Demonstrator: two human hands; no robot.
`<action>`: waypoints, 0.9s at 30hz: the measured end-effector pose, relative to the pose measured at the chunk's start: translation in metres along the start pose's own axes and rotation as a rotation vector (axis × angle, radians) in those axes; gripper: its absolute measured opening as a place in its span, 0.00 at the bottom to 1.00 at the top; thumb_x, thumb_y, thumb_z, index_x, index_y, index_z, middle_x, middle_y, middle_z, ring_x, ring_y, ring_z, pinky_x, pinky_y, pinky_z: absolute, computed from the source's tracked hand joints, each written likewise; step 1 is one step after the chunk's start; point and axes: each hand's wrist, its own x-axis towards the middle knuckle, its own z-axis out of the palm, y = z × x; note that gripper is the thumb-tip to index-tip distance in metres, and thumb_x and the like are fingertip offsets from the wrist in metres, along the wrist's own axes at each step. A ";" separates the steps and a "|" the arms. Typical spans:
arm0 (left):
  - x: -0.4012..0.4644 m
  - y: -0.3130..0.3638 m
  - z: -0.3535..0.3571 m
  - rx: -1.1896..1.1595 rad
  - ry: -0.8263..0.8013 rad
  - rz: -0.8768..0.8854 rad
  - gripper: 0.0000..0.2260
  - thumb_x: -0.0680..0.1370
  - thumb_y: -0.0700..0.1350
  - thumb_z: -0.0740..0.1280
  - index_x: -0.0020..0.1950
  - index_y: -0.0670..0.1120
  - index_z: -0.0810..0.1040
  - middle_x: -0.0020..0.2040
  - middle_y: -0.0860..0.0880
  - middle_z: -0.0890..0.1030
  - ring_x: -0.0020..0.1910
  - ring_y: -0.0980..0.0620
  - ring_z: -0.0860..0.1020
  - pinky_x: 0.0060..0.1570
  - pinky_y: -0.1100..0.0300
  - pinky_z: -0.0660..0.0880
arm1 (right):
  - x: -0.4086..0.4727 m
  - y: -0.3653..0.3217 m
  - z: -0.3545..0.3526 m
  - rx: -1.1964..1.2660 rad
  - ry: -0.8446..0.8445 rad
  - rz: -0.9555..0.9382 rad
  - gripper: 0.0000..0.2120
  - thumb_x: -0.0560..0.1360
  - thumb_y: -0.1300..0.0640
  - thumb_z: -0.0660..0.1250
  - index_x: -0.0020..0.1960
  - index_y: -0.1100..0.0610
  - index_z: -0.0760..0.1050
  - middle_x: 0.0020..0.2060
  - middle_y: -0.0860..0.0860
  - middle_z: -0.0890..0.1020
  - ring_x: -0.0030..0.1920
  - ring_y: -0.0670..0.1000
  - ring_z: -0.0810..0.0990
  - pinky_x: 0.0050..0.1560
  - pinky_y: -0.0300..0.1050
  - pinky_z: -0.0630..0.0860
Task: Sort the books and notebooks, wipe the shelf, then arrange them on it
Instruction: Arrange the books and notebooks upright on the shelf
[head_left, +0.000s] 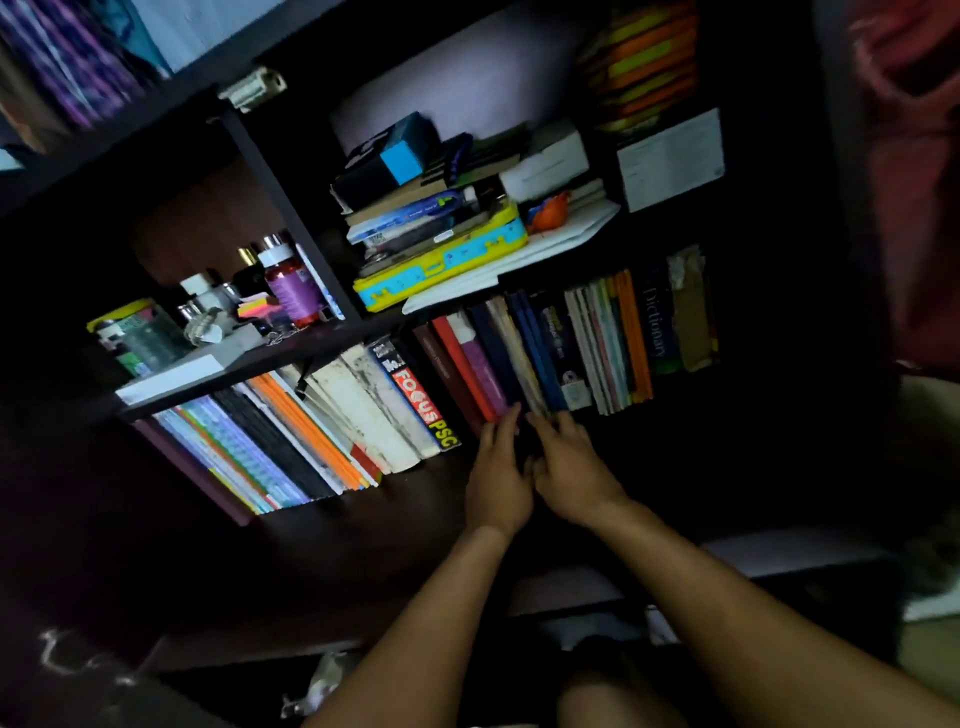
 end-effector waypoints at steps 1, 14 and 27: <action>-0.004 0.014 0.003 -0.054 -0.020 -0.006 0.32 0.74 0.32 0.66 0.77 0.50 0.69 0.71 0.47 0.74 0.68 0.50 0.75 0.66 0.64 0.69 | -0.014 0.001 -0.013 0.003 0.002 0.016 0.30 0.81 0.62 0.60 0.82 0.53 0.56 0.72 0.55 0.63 0.72 0.57 0.64 0.73 0.52 0.66; -0.128 0.266 0.042 -0.402 -0.541 0.247 0.24 0.79 0.48 0.68 0.74 0.56 0.68 0.53 0.56 0.82 0.56 0.50 0.81 0.57 0.51 0.79 | -0.263 0.022 -0.221 -0.306 0.335 0.389 0.20 0.77 0.53 0.66 0.68 0.54 0.74 0.59 0.53 0.76 0.61 0.53 0.76 0.62 0.47 0.72; -0.262 0.343 0.078 -0.482 -1.188 0.172 0.25 0.78 0.53 0.73 0.72 0.48 0.71 0.54 0.40 0.83 0.52 0.44 0.84 0.50 0.42 0.83 | -0.511 0.089 -0.305 -0.622 0.312 1.417 0.43 0.73 0.28 0.64 0.77 0.54 0.62 0.76 0.58 0.65 0.74 0.62 0.64 0.69 0.63 0.66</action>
